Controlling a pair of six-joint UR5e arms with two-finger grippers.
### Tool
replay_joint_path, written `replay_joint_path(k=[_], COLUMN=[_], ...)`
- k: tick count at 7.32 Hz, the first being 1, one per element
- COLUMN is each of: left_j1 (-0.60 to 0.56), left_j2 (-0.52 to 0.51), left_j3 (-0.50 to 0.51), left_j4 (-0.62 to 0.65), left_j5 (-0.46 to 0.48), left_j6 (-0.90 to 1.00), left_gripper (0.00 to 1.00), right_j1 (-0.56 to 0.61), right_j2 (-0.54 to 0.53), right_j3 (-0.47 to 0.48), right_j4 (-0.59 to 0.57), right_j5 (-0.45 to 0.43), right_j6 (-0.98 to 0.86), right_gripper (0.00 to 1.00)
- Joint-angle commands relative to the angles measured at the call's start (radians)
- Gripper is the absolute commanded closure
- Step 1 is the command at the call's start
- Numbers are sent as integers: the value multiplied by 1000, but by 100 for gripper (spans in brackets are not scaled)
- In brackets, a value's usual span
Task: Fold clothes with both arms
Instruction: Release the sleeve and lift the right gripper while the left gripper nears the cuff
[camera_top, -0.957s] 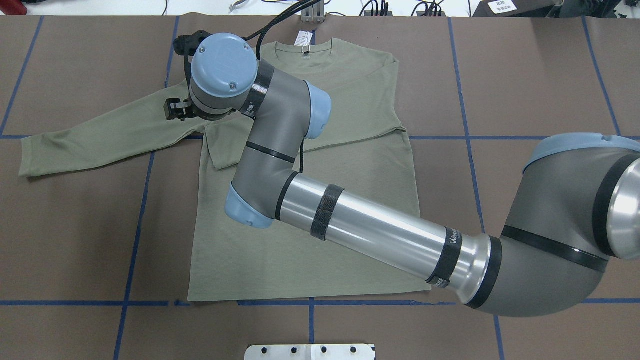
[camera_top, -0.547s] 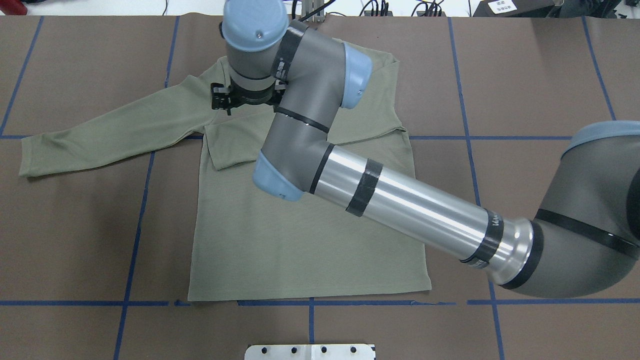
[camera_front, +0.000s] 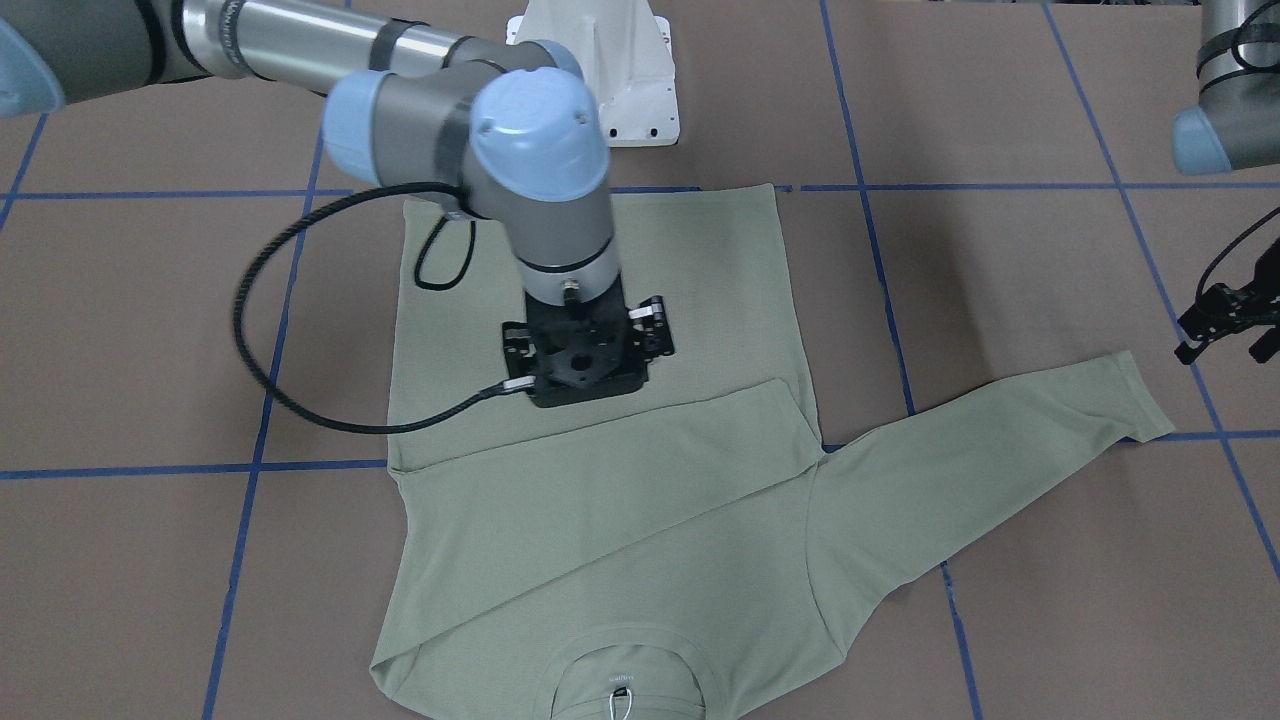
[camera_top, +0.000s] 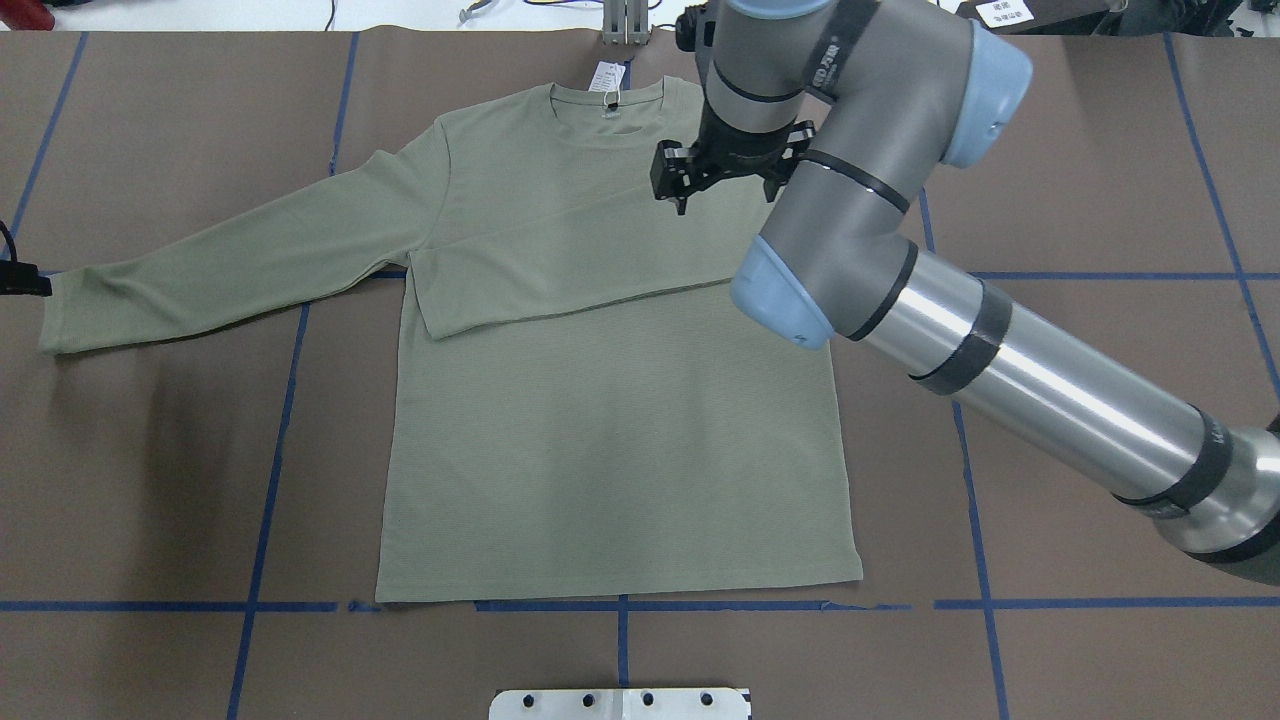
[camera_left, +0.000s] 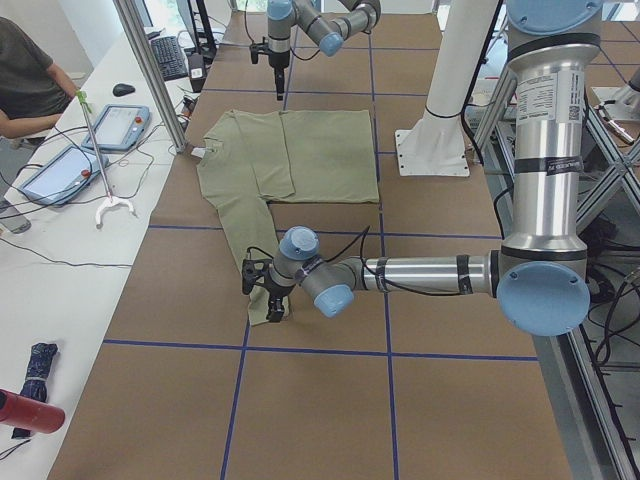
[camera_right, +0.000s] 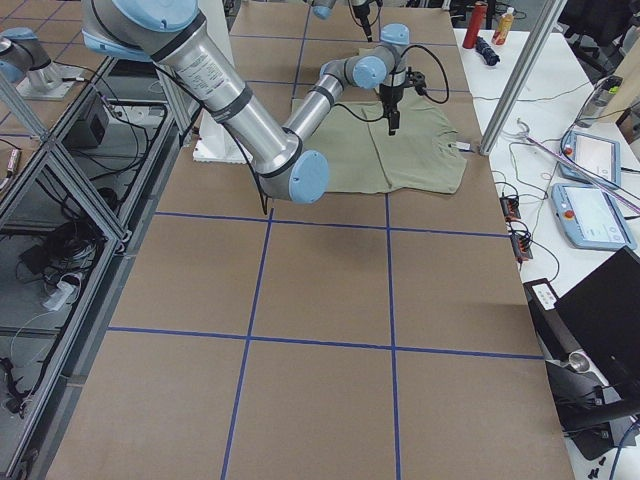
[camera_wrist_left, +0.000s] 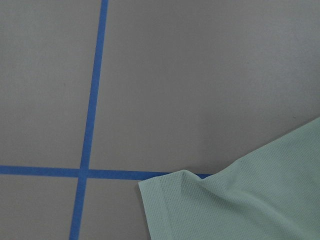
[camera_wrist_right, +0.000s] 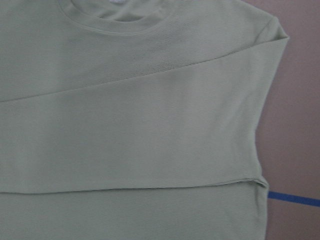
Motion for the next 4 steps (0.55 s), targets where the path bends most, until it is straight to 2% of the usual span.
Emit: replay_joint_path(k=[1, 4], left_j1=[44, 46], left_j2=[-33, -66], left_j3=[83, 114], left_j4=[-32, -30], left_j5=[63, 76], left_j6=[-42, -39], left_gripper=[1, 5], right_j1=[40, 43], right_j2=[-60, -86], right_j3=[47, 74], right_j4=[-26, -24], right_j5=[42, 44], right_j6=[-33, -43], right_gripper=[0, 0])
